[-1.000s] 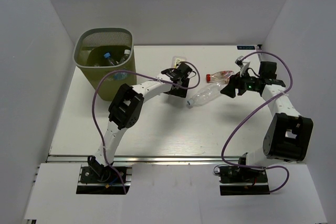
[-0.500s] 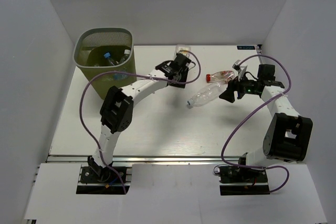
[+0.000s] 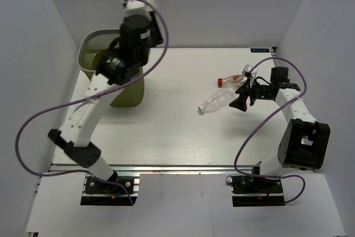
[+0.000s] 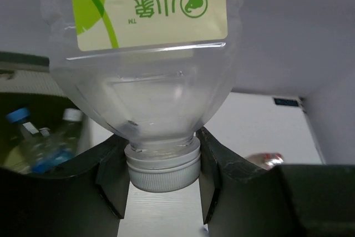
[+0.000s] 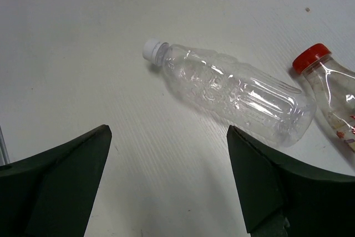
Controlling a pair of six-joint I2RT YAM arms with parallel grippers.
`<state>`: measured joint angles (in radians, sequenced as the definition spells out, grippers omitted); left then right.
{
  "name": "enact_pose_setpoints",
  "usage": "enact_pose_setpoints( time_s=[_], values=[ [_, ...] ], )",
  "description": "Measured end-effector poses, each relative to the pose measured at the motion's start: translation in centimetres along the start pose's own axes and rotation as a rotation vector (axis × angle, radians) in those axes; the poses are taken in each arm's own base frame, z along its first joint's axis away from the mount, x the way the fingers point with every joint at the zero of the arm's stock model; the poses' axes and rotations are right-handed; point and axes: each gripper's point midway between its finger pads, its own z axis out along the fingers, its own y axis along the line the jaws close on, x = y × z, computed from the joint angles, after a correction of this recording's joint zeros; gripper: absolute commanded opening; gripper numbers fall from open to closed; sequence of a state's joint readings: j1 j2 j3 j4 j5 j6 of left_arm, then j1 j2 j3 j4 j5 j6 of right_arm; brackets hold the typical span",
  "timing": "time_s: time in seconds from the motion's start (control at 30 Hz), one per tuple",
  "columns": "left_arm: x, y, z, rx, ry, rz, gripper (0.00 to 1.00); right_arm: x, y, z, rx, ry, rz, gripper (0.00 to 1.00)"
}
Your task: Put the plastic bottles in the bin
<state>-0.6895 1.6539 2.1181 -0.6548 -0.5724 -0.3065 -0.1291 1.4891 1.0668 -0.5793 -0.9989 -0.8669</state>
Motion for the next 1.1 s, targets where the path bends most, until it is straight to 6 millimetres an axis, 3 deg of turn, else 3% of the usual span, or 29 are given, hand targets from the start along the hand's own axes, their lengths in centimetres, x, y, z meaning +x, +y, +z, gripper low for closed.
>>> enact_pose_setpoints(
  time_s=[0.1,0.2,0.4,0.5,0.53,0.6,0.63,0.67,0.73,0.97,1.1],
  values=[
    [-1.0,5.9,-2.1,-0.162,-0.034,-0.028,0.09,0.0,0.1,0.2,-0.008,-0.002,-0.002,0.90],
    [0.3,11.0,-3.2,-0.317,-0.016,-0.040,0.09,-0.3,0.1,0.2,-0.010,-0.005,-0.007,0.90],
    [6.5,16.0,-2.5,-0.470,0.117,0.019,0.14,-1.0,-0.1,0.3,-0.008,-0.012,-0.007,0.90],
    [8.1,18.2,-1.6,-0.532,0.160,0.028,0.21,-1.3,-0.3,0.6,-0.010,-0.005,-0.011,0.90],
    [8.3,18.9,-1.3,-0.551,0.168,0.027,0.36,-1.4,-0.4,0.8,-0.011,-0.002,-0.016,0.90],
    [8.6,20.2,-0.7,-0.582,0.179,0.016,0.55,-1.7,-0.8,1.2,-0.017,0.006,-0.032,0.90],
    [8.8,20.7,-0.6,-0.592,0.185,0.011,0.75,-1.8,-1.0,1.4,-0.017,0.010,-0.038,0.90],
    [8.9,21.3,-0.5,-0.601,0.193,0.010,0.84,-1.9,-1.2,1.6,-0.018,0.014,-0.043,0.90],
    [8.9,21.7,-0.2,-0.600,0.196,-0.010,1.00,-2.1,-1.3,1.9,-0.022,0.021,-0.053,0.90],
    [9.1,19.9,0.5,-0.474,0.229,-0.014,1.00,-2.6,-2.3,3.4,-0.032,0.048,-0.140,0.90],
    [7.9,15.9,0.9,-0.226,0.232,0.017,1.00,-1.8,-2.7,4.6,-0.098,0.078,-0.377,0.90]
  ],
)
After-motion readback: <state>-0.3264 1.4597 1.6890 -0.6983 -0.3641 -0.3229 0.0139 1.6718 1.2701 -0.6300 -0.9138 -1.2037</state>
